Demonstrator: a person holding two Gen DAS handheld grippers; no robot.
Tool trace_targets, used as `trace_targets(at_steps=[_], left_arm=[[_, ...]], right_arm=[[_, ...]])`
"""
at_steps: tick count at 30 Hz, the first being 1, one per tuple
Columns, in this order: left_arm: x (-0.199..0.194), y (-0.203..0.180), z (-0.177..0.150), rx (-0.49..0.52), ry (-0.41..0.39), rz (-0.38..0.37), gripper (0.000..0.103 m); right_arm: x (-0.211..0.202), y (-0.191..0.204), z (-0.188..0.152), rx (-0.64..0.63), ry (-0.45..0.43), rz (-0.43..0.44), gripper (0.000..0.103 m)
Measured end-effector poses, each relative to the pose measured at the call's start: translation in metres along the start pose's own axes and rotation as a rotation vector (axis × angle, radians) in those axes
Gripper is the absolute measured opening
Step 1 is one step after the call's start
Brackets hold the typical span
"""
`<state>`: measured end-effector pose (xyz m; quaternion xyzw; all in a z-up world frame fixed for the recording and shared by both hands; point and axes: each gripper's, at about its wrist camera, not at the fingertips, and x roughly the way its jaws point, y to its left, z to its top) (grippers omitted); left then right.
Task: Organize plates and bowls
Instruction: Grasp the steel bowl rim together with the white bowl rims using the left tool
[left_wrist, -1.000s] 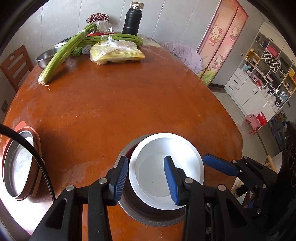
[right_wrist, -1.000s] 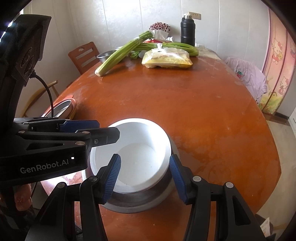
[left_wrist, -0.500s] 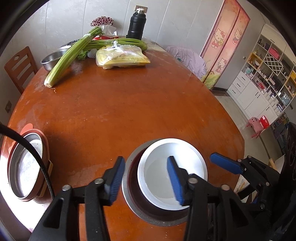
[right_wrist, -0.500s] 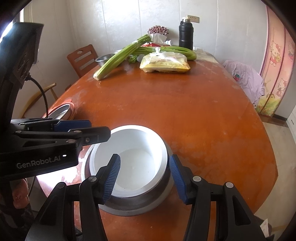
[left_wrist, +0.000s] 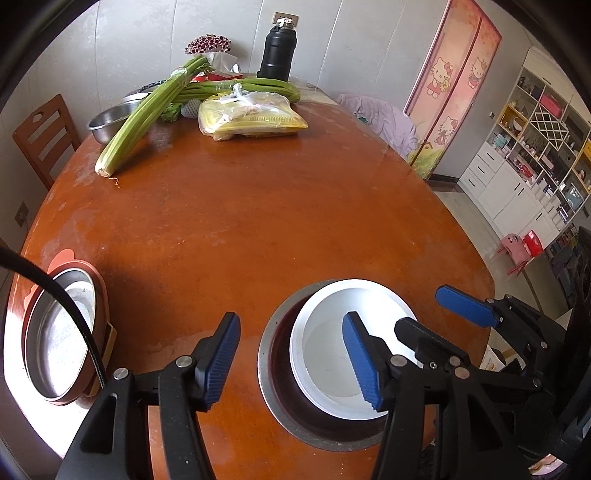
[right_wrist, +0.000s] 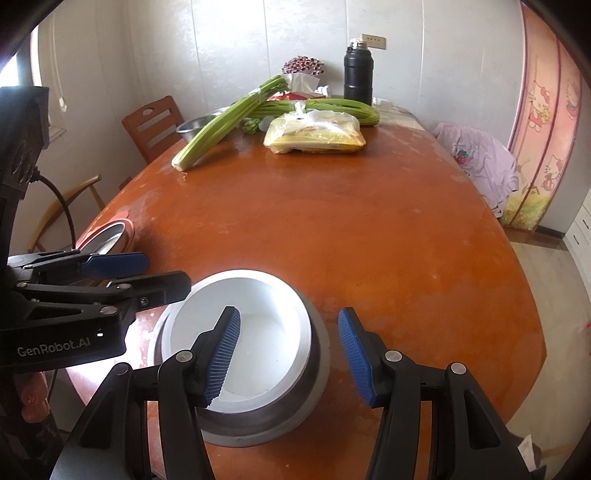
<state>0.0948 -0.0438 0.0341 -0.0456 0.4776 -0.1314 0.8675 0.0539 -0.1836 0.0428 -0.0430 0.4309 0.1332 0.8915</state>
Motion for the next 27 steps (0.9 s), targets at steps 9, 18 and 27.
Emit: trace_targets(at_steps=[9, 18, 27], left_arm=[[0.0039, 0.0009, 0.0014, 0.004, 0.006, 0.004, 0.062], [0.0053, 0.0003, 0.0013, 0.011, 0.008, 0.007, 0.064], [0.0032, -0.0004, 0.0007, 0.014, 0.0, 0.008, 0.064]], right_arm=[[0.0041, 0.0002, 0.0014, -0.002, 0.0, -0.026, 0.057], [0.0039, -0.0039, 0.0005, 0.006, -0.013, -0.046, 0.064], [0.0039, -0.0064, -0.0003, 0.021, -0.009, -0.042, 0.065]])
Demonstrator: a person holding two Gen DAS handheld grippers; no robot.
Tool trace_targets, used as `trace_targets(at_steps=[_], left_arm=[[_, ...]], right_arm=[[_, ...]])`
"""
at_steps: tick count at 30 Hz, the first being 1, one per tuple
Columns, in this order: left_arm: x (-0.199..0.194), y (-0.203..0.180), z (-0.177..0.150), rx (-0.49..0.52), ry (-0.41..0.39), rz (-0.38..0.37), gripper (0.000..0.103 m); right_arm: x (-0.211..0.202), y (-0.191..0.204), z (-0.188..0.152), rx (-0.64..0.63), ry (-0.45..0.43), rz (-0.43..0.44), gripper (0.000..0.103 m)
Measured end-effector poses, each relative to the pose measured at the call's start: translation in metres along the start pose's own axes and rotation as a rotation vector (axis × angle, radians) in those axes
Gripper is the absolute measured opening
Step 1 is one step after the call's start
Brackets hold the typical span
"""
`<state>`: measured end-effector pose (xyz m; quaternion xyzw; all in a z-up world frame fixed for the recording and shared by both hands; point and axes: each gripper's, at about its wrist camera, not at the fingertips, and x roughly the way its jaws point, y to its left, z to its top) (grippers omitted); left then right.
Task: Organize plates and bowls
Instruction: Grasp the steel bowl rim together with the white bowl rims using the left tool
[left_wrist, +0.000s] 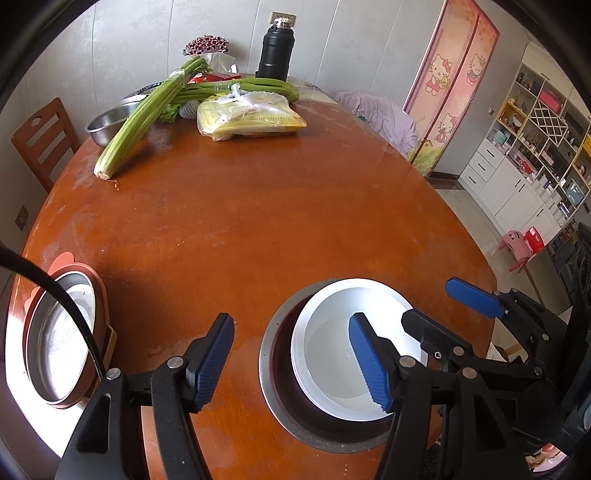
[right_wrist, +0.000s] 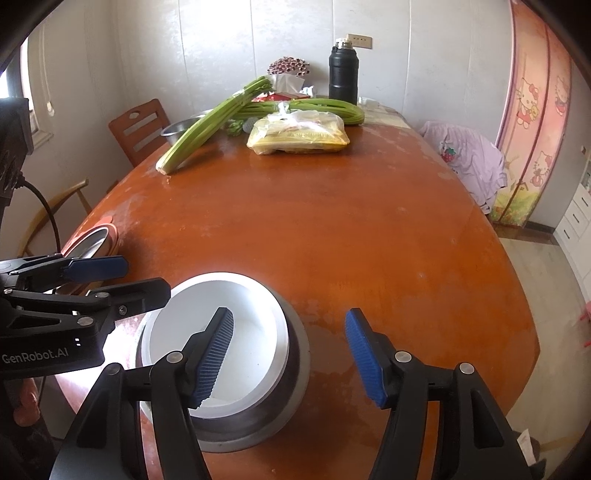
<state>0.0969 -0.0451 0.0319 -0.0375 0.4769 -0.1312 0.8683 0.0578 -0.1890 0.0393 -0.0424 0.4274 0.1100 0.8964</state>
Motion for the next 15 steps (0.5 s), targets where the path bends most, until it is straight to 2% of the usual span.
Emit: trace_targets(at_steps=[15], left_arm=[[0.007, -0.001, -0.007, 0.002, 0.034, -0.004, 0.065]], right_arm=[[0.012, -0.008, -0.01, 0.047, 0.07, 0.038, 0.065]])
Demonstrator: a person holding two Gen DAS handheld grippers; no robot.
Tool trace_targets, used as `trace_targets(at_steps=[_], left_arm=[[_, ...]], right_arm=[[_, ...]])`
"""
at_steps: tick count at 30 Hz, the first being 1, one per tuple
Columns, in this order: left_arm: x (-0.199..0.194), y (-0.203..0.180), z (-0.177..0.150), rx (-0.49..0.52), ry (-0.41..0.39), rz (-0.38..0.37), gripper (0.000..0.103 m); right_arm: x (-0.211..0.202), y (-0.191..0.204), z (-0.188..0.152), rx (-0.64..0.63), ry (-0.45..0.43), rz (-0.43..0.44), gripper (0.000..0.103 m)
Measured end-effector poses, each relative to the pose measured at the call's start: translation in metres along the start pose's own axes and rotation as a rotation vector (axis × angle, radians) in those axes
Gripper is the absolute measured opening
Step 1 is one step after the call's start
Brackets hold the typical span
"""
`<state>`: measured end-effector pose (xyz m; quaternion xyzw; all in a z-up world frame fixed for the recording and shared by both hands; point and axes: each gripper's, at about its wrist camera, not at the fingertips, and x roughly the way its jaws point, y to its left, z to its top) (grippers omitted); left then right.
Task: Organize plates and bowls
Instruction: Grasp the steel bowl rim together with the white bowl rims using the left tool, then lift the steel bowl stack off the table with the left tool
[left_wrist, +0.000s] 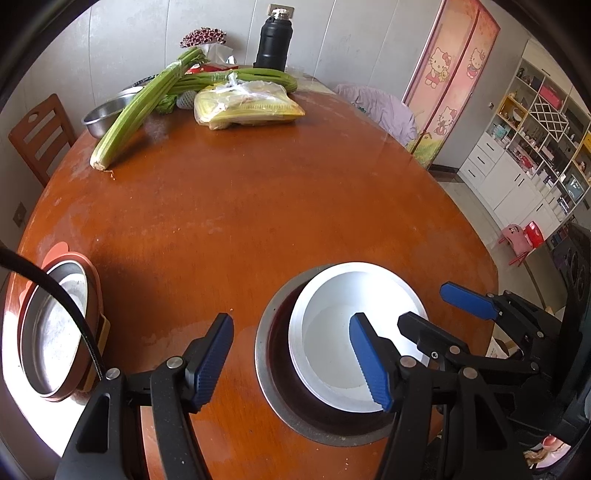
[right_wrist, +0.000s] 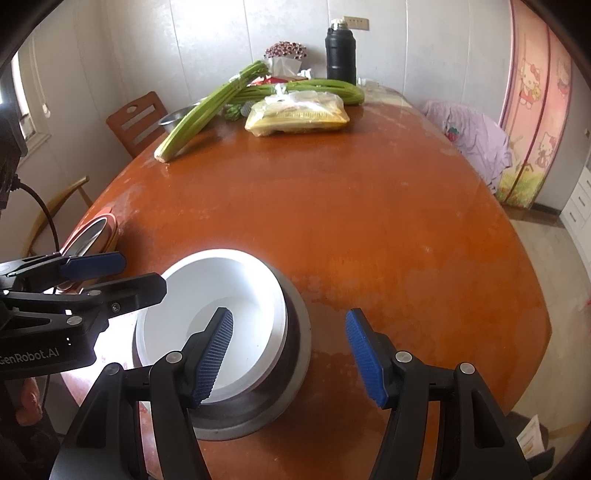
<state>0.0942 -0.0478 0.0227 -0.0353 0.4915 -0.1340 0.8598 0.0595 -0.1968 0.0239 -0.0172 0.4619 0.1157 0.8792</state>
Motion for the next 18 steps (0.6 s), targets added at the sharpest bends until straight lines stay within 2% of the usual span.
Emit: trace_targets(at_steps=[9, 18], left_arm=[[0.011, 0.005, -0.006, -0.009, 0.034, 0.011, 0.065], [0.022, 0.004, -0.011, 0.016, 0.058, 0.054, 0.065]], right_arm=[[0.011, -0.001, -0.005, 0.005, 0.048, 0.013, 0.065], [0.018, 0.004, -0.011, -0.005, 0.075, 0.029, 0.065]])
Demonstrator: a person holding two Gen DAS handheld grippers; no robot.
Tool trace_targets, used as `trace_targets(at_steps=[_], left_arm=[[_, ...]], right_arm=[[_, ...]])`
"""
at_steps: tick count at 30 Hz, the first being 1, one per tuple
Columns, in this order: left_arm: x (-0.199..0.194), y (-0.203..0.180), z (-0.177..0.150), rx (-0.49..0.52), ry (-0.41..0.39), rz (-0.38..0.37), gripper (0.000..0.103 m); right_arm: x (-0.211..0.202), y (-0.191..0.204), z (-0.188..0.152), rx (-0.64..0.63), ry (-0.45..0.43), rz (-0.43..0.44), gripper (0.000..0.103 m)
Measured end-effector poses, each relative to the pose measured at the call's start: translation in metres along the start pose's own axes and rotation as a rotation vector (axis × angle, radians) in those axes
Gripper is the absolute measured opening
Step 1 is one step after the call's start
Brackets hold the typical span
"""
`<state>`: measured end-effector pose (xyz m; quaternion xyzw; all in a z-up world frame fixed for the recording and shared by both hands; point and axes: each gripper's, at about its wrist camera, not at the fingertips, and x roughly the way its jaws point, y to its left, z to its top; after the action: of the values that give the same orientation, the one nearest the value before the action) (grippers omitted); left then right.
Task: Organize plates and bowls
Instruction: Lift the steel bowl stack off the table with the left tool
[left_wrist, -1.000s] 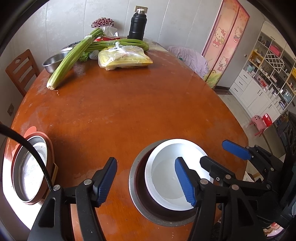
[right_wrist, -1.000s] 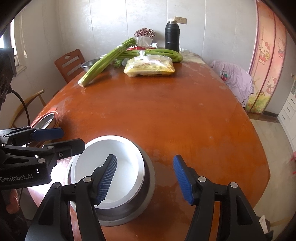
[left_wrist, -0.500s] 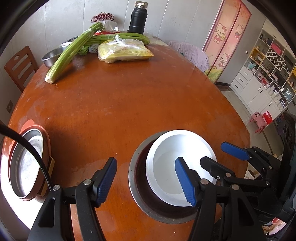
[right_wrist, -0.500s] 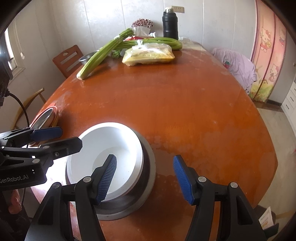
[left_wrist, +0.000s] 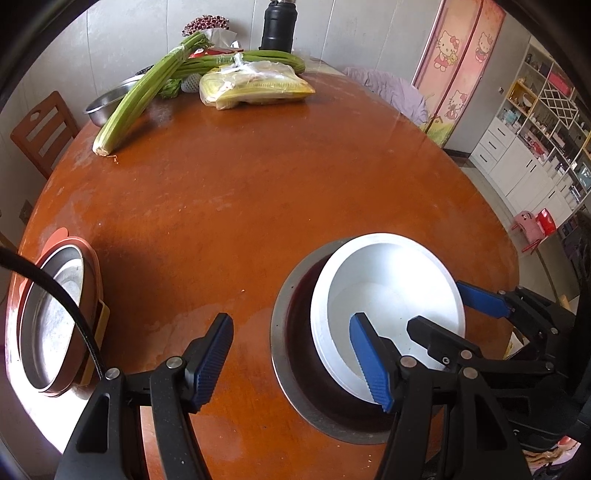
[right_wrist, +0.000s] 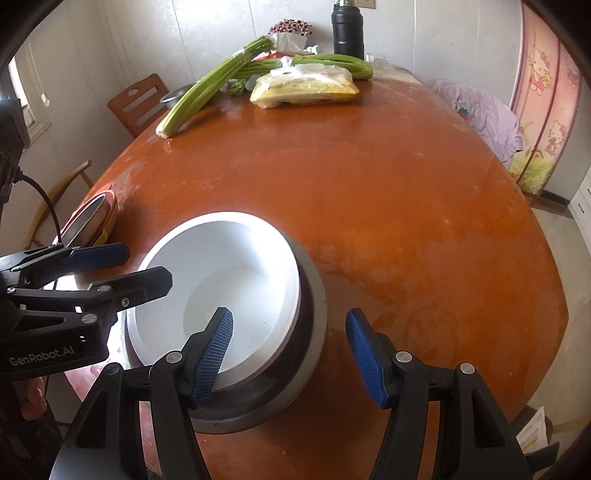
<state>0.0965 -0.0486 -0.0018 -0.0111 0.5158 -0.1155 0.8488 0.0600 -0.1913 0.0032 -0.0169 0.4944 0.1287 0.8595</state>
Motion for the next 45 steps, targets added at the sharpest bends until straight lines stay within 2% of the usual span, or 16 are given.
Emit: trace_targets(at_steps=[23, 28, 34, 39, 45], left_arm=[[0.007, 0.005, -0.005, -0.017, 0.015, -0.007, 0.065], [0.009, 0.011, -0.007, -0.058, 0.025, -0.055, 0.065], [0.015, 0.011, -0.01, -0.061, 0.041, -0.101, 0.065], [0.022, 0.007, -0.009, -0.062, 0.062, -0.152, 0.055], [0.025, 0.006, -0.008, -0.065, 0.061, -0.151, 0.055]], right_arm=[[0.007, 0.004, -0.002, 0.009, 0.026, 0.051, 0.065], [0.011, 0.009, -0.003, 0.001, 0.037, 0.044, 0.066], [0.016, 0.011, -0.004, -0.003, 0.047, 0.039, 0.066], [0.02, 0.016, -0.004, -0.014, 0.061, 0.052, 0.066], [0.022, 0.018, -0.002, -0.015, 0.068, 0.051, 0.066]])
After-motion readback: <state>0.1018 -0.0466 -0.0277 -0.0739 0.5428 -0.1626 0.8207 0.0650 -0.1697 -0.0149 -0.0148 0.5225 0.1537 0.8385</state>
